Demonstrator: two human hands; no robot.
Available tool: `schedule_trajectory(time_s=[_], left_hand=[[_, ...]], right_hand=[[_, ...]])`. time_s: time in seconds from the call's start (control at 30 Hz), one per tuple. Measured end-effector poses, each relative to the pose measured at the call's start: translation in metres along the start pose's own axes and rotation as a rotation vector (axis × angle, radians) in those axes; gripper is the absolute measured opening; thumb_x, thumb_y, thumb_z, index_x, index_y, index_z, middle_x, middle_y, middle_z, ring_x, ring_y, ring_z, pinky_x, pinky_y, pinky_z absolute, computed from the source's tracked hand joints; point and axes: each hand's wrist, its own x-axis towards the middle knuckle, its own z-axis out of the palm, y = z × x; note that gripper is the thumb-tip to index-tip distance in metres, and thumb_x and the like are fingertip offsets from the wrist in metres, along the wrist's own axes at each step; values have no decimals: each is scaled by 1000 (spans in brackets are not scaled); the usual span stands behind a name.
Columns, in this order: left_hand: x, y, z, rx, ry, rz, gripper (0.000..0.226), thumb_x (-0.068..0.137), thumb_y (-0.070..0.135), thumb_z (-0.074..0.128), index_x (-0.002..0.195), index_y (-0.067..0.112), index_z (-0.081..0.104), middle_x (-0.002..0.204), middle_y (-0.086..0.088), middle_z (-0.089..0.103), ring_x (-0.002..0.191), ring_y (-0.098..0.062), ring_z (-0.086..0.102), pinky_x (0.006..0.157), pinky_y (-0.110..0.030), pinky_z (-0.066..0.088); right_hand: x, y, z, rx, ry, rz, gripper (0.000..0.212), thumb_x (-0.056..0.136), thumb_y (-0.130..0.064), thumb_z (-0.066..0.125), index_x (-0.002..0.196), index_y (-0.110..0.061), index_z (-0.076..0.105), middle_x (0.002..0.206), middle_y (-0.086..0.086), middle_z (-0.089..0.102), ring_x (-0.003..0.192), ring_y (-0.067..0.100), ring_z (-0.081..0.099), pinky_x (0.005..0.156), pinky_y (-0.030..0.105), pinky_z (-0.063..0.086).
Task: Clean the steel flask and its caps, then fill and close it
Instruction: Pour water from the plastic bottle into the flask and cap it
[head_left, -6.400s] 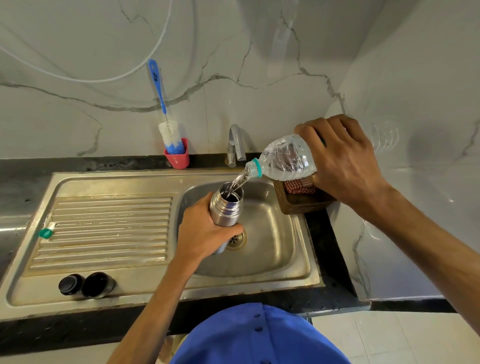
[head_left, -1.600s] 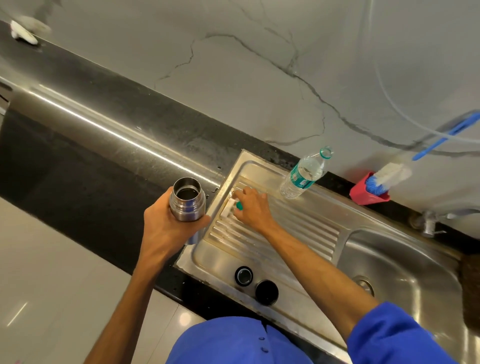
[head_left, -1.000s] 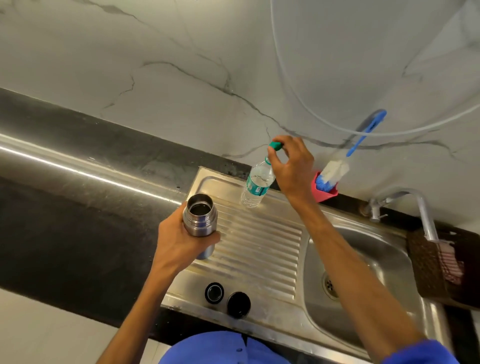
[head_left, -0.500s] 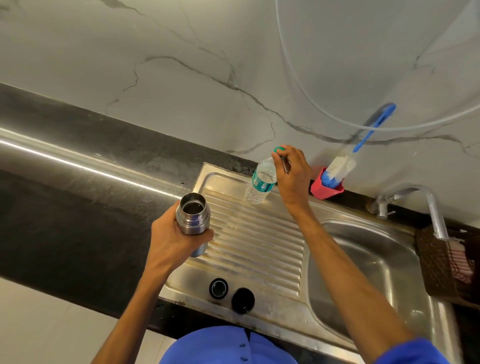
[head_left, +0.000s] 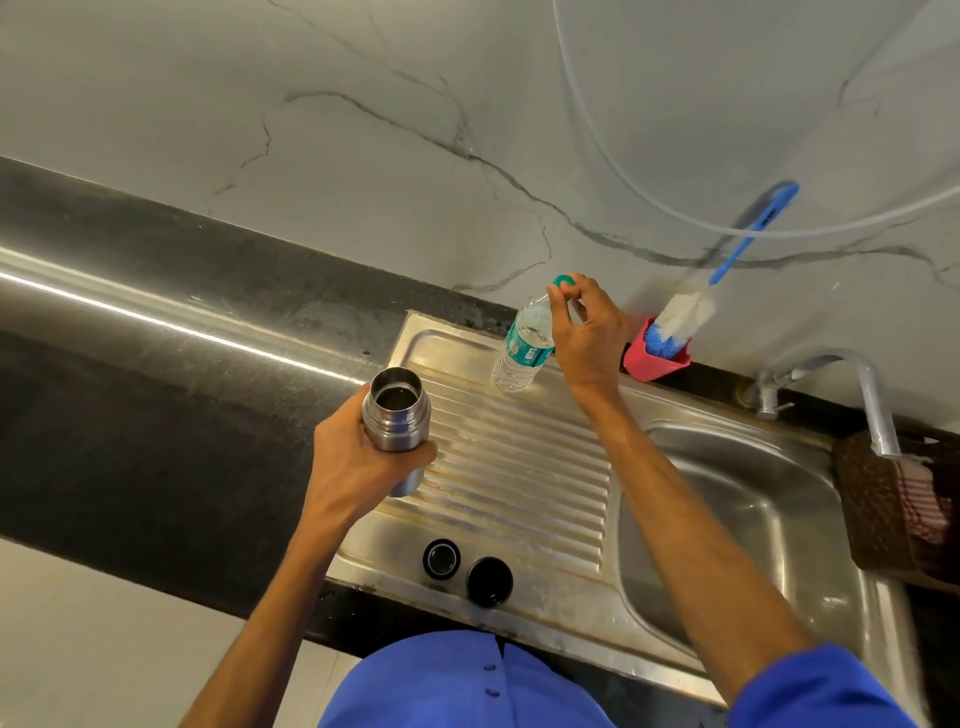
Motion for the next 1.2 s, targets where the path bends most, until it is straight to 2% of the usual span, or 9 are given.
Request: schedule_trajectory(time_s=[0.17,0.27,0.33,0.47,0.7,0.83,1.0,1.13,1.2], left_hand=[[2,5,-2,-7,7,21,59,64,12,99,101,37,59,97,16,69,85,15,66,70,0,47],[1,5,-3,-5,-1,26,58,65,12,99,104,33,61,97,18,68,84,9,68,69,0,47],[0,4,-3,-9,-1,26,59,65,13,99,109,28,61,98,19,68,85,3,68,70,0,47],[-2,2,-6,-26,6,35,60,65,10,98,102,37,59,98,18,68,85,13,67,71,1,47],[-3,0,-7,-36,4,31,62,65,9,98,102,39,58,98,19,67,85,19,64,71,2,46],[-3,-1,-8,-43,2,37,61,65,9,98,104,35,59,98,18,67,85,20,64,72,2,47],[-2,-5,-8,-49,19,41,61,63,9,99,101,37,60,98,15,70,87,14,67,71,-1,49],[-2,-8,-9,-43,10,43,61,62,10,99,101,37,61,98,15,71,90,11,68,73,-2,50],[-2,-9,-10,-48,3,35,61,63,9,99,101,37,61,99,14,72,90,10,68,73,-3,51]], right_hand=[[17,-8,-2,-182,-131,-24,15,96,-16,71,93,-6,61,91,7,62,82,14,56,72,38,60],[22,-16,-1,-244,-244,-20,23,97,-14,69,118,-10,64,105,8,61,93,13,53,84,30,56],[25,-18,-1,-283,-272,-16,25,99,-16,68,122,-8,67,109,12,61,94,12,49,86,29,54],[30,-11,-3,-340,-264,11,33,97,-35,71,104,-3,65,101,9,59,88,13,48,77,22,40],[32,-3,-9,-427,-162,-62,49,92,-51,73,83,-7,54,78,4,47,71,19,45,62,30,38],[32,-5,-10,-382,-248,-72,43,97,-49,69,110,-8,65,96,12,60,84,19,54,70,26,49],[26,-12,-11,-268,-423,-171,37,104,-28,62,134,-7,63,121,18,54,99,17,53,87,26,50],[21,-9,-9,-287,-449,-191,31,105,-10,57,134,1,61,131,20,58,116,32,59,100,42,54],[23,-8,-8,-208,-384,-82,30,105,-12,58,132,-1,63,130,17,63,115,26,61,100,35,54]])
